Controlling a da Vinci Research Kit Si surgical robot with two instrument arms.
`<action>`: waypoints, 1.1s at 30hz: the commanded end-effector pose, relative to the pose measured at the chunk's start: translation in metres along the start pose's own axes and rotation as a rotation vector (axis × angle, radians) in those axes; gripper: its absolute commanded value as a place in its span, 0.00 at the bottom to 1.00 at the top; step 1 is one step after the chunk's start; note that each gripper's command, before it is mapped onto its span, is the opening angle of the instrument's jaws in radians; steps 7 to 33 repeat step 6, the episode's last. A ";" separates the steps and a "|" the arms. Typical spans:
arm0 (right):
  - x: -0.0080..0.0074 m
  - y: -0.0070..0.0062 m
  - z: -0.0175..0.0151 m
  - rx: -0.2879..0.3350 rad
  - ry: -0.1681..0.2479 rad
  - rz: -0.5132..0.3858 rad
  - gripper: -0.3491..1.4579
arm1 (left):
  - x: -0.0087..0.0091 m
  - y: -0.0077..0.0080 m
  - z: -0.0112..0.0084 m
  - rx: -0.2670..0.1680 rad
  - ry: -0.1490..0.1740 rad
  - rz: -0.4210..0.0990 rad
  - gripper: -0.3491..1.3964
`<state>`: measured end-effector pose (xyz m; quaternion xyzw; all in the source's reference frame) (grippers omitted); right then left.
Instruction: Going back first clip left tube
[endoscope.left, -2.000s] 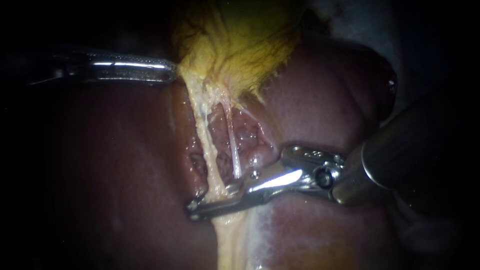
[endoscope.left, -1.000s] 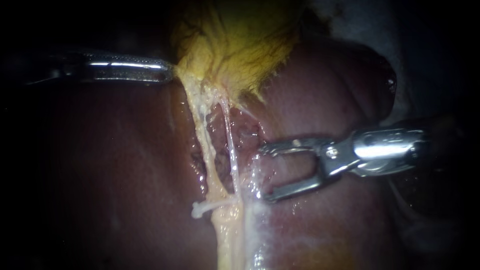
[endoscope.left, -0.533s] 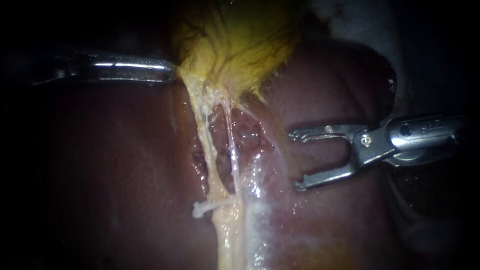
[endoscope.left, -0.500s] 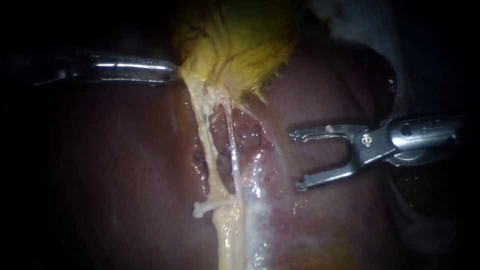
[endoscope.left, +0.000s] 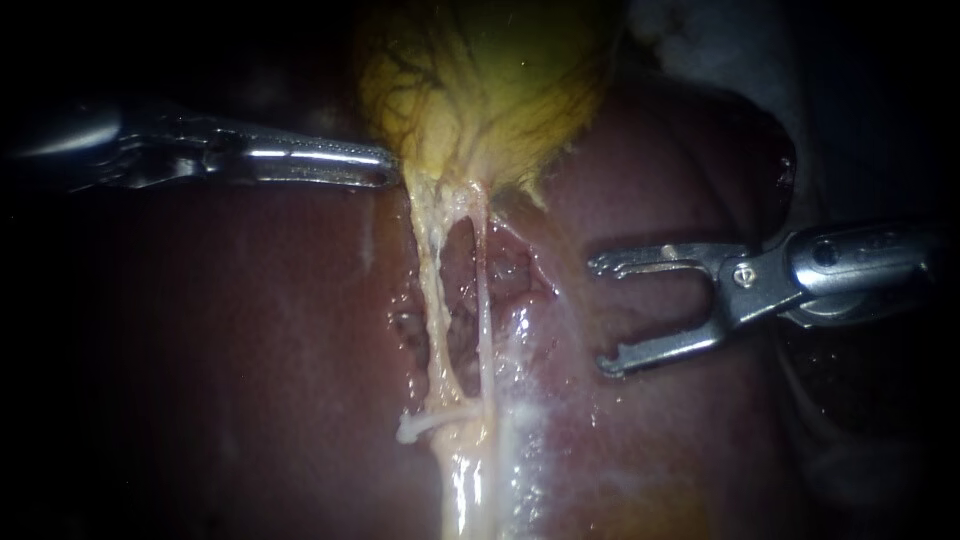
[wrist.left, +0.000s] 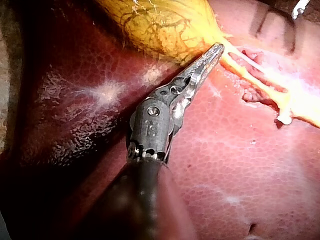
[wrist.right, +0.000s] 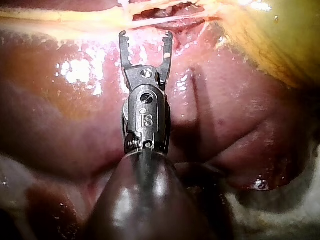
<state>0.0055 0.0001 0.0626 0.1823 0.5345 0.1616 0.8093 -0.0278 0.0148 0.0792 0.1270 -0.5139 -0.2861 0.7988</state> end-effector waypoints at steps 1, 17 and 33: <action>0.0000 0.0000 0.0000 0.000 0.000 0.000 0.52 | -0.0001 0.0000 -0.0001 0.002 0.000 -0.001 0.00; 0.0000 -0.0001 0.0005 0.015 0.001 0.000 0.52 | -0.0002 0.0000 -0.0003 0.004 0.000 -0.001 0.00; 0.0000 -0.0001 0.0005 0.015 0.001 0.000 0.52 | -0.0002 0.0000 -0.0003 0.004 0.000 -0.001 0.00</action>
